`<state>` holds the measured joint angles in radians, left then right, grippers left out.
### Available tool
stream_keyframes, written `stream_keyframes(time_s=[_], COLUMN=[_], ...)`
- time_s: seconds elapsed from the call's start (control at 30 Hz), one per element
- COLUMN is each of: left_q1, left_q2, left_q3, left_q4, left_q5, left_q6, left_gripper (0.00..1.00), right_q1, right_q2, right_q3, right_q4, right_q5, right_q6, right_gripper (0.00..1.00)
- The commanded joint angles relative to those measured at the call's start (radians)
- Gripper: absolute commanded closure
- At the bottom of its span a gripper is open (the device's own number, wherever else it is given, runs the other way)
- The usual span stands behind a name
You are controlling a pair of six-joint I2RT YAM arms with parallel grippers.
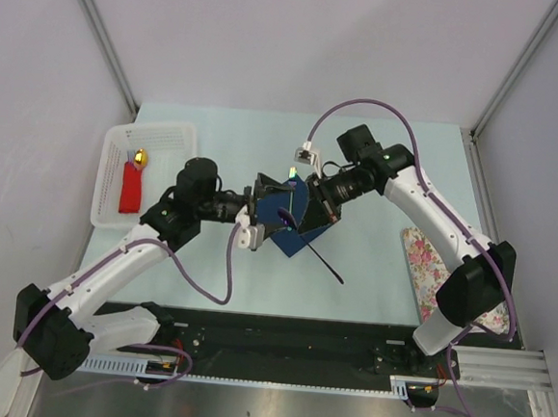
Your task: Place the utensils on the paper napkin and roll it up
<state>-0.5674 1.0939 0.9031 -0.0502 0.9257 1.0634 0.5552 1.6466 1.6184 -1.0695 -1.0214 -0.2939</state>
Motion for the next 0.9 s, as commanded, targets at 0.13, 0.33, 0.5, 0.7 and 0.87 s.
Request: stream_keyframes(time_s=[0.13,0.33,0.5,0.7,0.87], left_q1=[-0.043,-0.057,-0.057,-0.051,-0.012], left_q2=[-0.025,-0.038,-0.066,0.029,0.148], left_q3=[0.0,0.023,0.048,0.231,0.342], left_q4=[-0.186,-0.319,-0.359,-0.537,-0.634], left_q5=[0.073,0.073,0.041,0.012,0.007], left_q6=[0.289,0.352,0.23,-0.195,-0.601], left_gripper=[0.44,1.0,1.0,1.0,1.0], right_q1=[0.044,0.068,0.014,-0.145,-0.129], right_q2=[0.009,0.009,0.004,-0.071,-0.172], right_q3=[0.061,0.06,0.122,0.207,0.189], right_q4=[-0.043,-0.067,-0.058,0.104,0.167], right_q5=[-0.071,-0.072,0.078,0.286,0.455], right_q6=[-0.04,-0.06,-0.044,0.021,-0.08], right_gripper=[1.0,1.0,0.53,0.13,0.13])
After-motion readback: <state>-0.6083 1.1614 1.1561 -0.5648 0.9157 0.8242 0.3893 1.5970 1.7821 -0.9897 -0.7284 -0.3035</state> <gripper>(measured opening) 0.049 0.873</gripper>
